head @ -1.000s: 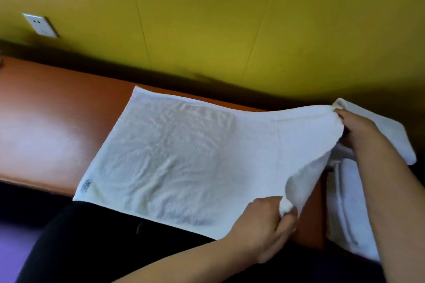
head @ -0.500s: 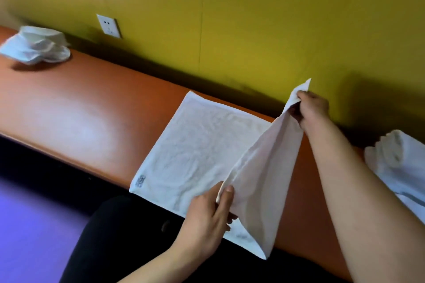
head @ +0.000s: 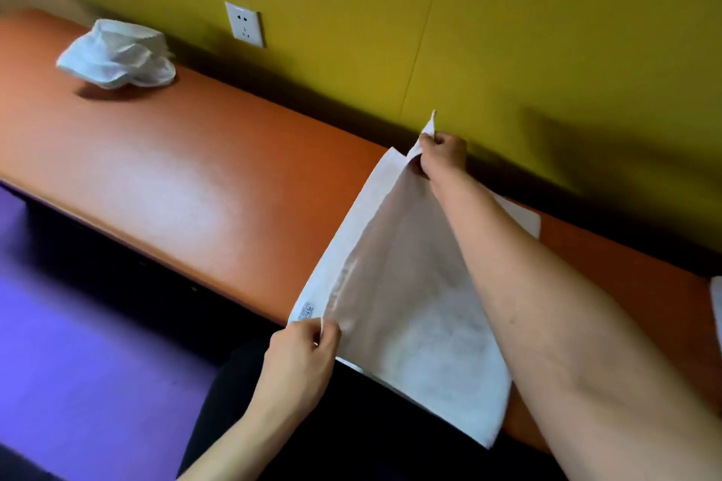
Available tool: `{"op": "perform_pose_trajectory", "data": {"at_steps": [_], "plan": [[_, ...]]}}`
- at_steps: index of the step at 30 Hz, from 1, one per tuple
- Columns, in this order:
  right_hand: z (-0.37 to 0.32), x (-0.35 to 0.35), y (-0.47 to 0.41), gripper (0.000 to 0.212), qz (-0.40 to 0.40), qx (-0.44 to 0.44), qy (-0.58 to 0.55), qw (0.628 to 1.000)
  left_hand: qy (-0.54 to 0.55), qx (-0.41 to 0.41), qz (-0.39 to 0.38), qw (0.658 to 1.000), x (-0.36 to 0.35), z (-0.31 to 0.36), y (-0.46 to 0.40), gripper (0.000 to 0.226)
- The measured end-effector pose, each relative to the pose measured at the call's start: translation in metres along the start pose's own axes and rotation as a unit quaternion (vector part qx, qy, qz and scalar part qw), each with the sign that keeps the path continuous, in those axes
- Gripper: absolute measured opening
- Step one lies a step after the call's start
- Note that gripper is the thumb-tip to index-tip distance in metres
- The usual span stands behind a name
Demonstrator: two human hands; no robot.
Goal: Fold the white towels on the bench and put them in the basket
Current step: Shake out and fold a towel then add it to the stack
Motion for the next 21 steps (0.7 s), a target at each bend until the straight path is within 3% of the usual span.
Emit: {"op": "perform_pose_trajectory", "data": {"at_steps": [3, 6, 9, 13, 17, 21], "plan": [[0.01, -0.024, 0.014, 0.014, -0.054, -0.048, -0.071, 0.995, -0.052, 0.036, 0.013, 0.998, 0.0, -0.02, -0.028, 0.049], [0.025, -0.016, 0.042, 0.043, -0.094, -0.08, -0.109, 0.986, -0.093, 0.069, 0.017, 0.993, -0.004, -0.037, -0.052, 0.044], [0.057, 0.024, 0.093, 0.045, -0.072, -0.085, -0.047, 0.993, -0.129, 0.066, 0.054, 0.988, -0.005, -0.041, -0.063, 0.038], [0.106, 0.085, 0.169, 0.034, -0.031, -0.082, 0.068, 0.994, -0.132, 0.025, 0.088, 0.987, -0.004, -0.042, -0.068, 0.029], [0.137, 0.14, 0.245, 0.016, 0.04, -0.08, 0.174, 0.981, -0.111, 0.045, 0.085, 0.989, -0.011, -0.045, -0.065, 0.031], [0.156, 0.162, 0.307, 0.042, 0.042, -0.154, 0.307, 0.938, -0.072, 0.075, 0.079, 0.991, -0.008, -0.044, -0.062, 0.038]]}}
Point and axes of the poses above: each hand's wrist, its own y-axis away from the middle knuckle, its own x-axis out of the back of the hand, z = x × y, the point moved 4 cm from there along -y, towards the middle knuckle, and after that the axes turned 11 degrees about x, right-handed, at the moved point
